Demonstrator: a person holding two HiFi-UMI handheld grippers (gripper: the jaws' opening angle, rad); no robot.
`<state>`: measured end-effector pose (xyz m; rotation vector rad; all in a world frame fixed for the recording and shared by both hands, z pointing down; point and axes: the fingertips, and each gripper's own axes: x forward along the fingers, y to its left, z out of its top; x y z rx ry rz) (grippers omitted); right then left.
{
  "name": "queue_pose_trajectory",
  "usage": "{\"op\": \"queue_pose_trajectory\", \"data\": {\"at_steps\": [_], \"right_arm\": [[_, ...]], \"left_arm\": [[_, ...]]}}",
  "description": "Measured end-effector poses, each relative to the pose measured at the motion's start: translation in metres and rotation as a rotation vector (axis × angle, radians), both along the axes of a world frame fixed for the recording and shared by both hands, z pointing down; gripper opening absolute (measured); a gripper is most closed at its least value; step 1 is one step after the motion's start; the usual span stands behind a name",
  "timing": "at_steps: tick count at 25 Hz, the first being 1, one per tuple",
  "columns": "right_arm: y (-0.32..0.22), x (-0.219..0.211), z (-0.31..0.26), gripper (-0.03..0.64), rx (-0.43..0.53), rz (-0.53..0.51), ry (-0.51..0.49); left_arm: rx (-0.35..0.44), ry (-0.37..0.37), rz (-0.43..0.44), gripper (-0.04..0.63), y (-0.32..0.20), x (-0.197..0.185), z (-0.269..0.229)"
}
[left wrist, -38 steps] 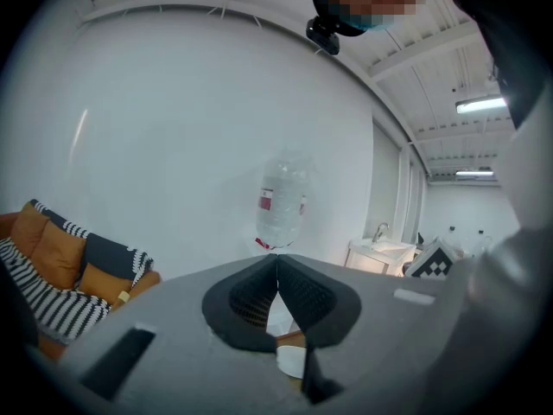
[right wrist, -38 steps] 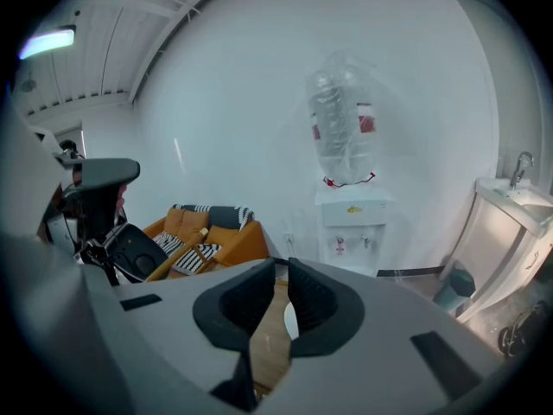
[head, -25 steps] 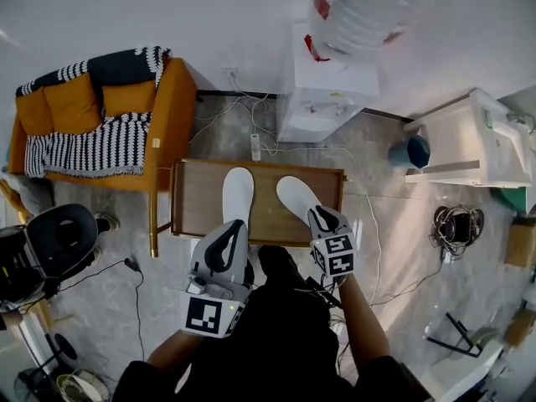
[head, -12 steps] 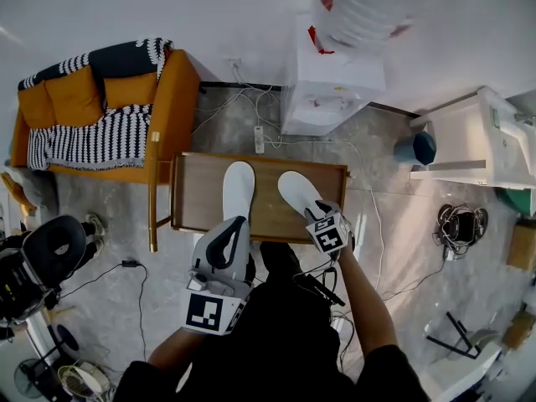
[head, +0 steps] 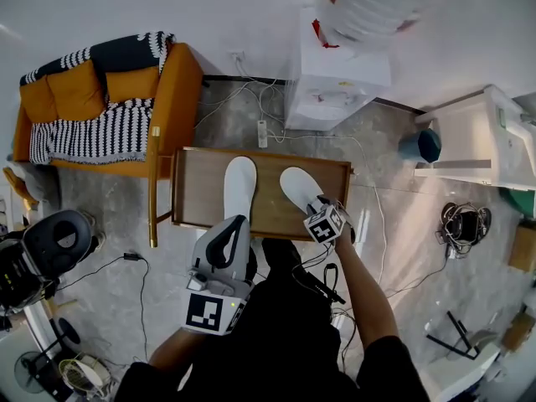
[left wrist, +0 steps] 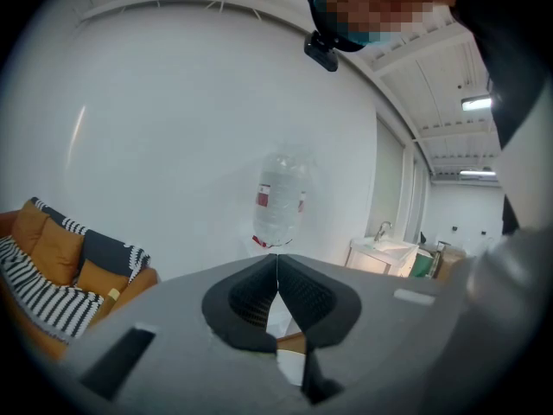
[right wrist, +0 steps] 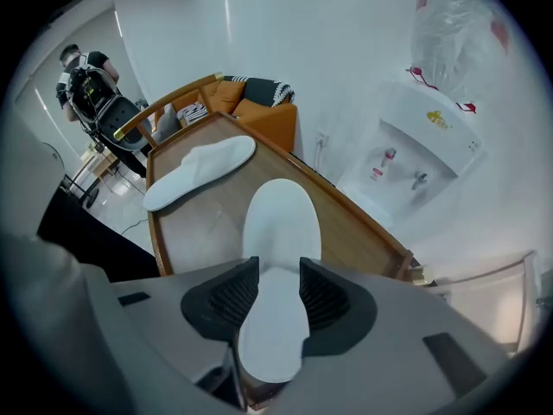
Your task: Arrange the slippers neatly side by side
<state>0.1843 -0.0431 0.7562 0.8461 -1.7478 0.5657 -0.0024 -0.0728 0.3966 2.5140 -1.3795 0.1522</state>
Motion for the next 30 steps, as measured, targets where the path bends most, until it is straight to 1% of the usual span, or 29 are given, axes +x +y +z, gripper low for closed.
{"op": "queue_pose_trajectory", "data": {"at_steps": [2, 5, 8, 14, 20, 23, 26, 30], "right_arm": [[-0.002, 0.002, 0.006, 0.13, -0.007, 0.013, 0.011], [-0.003, 0.004, 0.011, 0.066, -0.018, 0.038, 0.02], [-0.004, 0.002, 0.011, 0.048, -0.027, 0.074, 0.003], [-0.005, 0.003, 0.004, 0.037, -0.021, 0.145, 0.002], [-0.002, -0.003, -0.011, 0.035, -0.024, 0.229, -0.05], [-0.007, -0.009, -0.023, 0.034, 0.0, 0.292, -0.091], [-0.002, -0.013, -0.023, 0.034, -0.021, 0.366, -0.118], [-0.002, -0.026, -0.035, 0.034, -0.026, 0.421, -0.154]], "left_arm": [[-0.001, 0.006, -0.003, 0.017, -0.001, 0.001, 0.0], [-0.007, 0.01, -0.008, 0.017, -0.002, 0.001, 0.002], [-0.01, 0.011, -0.016, 0.017, -0.002, -0.003, 0.003], [-0.012, 0.021, -0.029, 0.017, -0.001, -0.01, 0.003], [-0.006, 0.03, -0.041, 0.017, 0.004, -0.022, 0.0], [-0.002, 0.035, -0.044, 0.017, 0.008, -0.029, -0.002], [0.001, 0.044, -0.044, 0.017, 0.012, -0.035, -0.002], [0.004, 0.051, -0.045, 0.017, 0.017, -0.043, -0.004]]}}
